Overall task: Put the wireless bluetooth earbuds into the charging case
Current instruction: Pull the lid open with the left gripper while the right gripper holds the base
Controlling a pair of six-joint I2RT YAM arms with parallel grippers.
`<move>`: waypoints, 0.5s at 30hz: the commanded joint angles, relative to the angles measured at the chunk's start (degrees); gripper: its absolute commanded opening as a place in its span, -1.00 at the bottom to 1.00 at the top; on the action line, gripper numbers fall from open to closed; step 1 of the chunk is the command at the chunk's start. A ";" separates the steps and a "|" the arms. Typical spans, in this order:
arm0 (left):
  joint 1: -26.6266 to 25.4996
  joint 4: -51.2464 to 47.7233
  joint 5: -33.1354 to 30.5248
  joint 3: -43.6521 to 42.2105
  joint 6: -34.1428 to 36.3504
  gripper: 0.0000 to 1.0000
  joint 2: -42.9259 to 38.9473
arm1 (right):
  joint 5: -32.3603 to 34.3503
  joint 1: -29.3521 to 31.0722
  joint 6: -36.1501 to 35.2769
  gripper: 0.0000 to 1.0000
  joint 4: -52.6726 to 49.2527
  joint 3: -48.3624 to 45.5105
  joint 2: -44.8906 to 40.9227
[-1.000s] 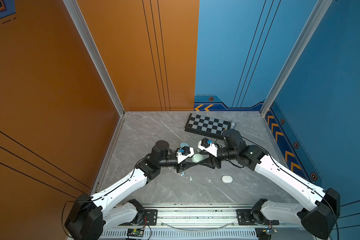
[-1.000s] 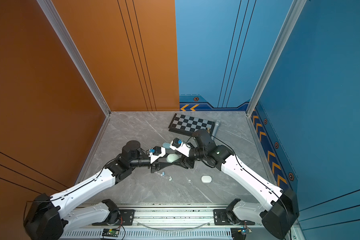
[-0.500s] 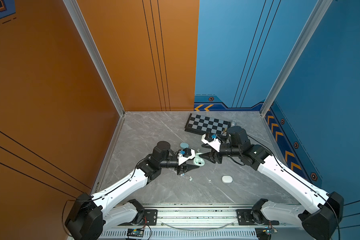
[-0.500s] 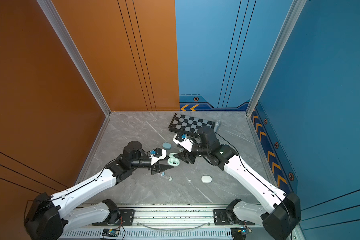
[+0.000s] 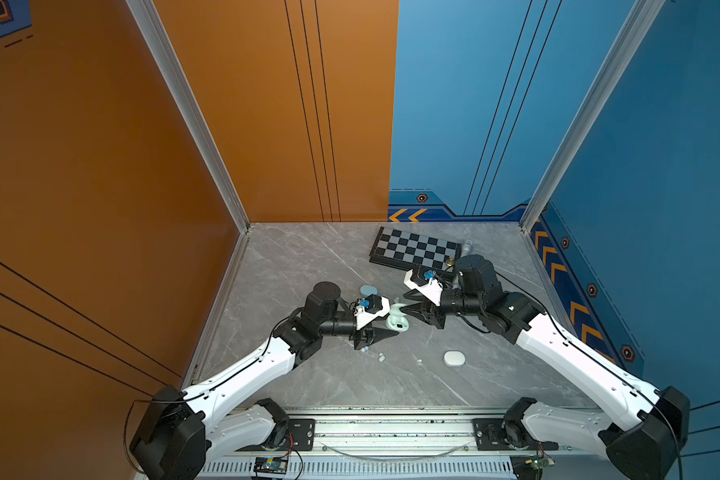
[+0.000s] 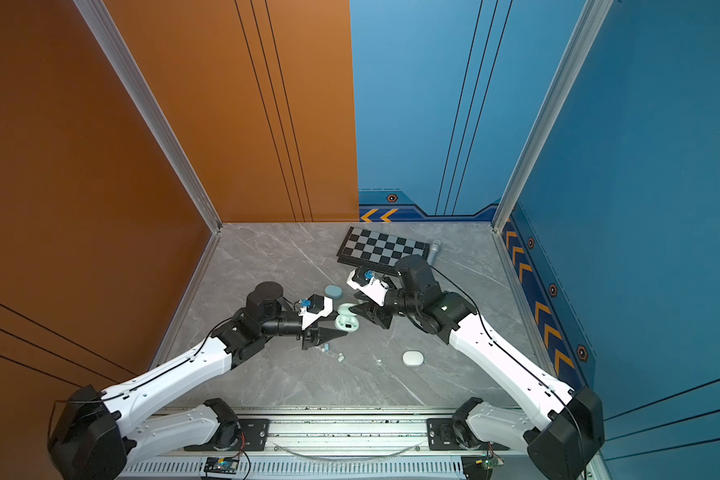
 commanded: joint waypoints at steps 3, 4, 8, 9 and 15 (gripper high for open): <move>-0.05 0.95 1.10 1.99 -0.76 -1.00 -0.33 | -0.10 -1.05 0.69 -0.25 1.49 -1.15 -1.31; -0.07 1.06 1.06 2.01 -0.84 -1.00 -0.33 | -0.12 -1.01 0.61 -0.26 1.51 -1.27 -1.33; -0.03 1.30 0.80 2.20 -1.09 -1.00 -0.17 | -0.59 -1.18 0.34 -0.40 1.48 -1.72 -1.41; -0.04 1.31 0.84 2.34 -1.04 -1.00 -0.08 | -0.70 -1.23 0.27 -0.44 1.47 -1.93 -1.39; -0.16 1.26 0.98 2.90 -1.20 -1.00 0.59 | -0.75 -1.22 -0.16 -0.61 1.45 -2.24 -1.49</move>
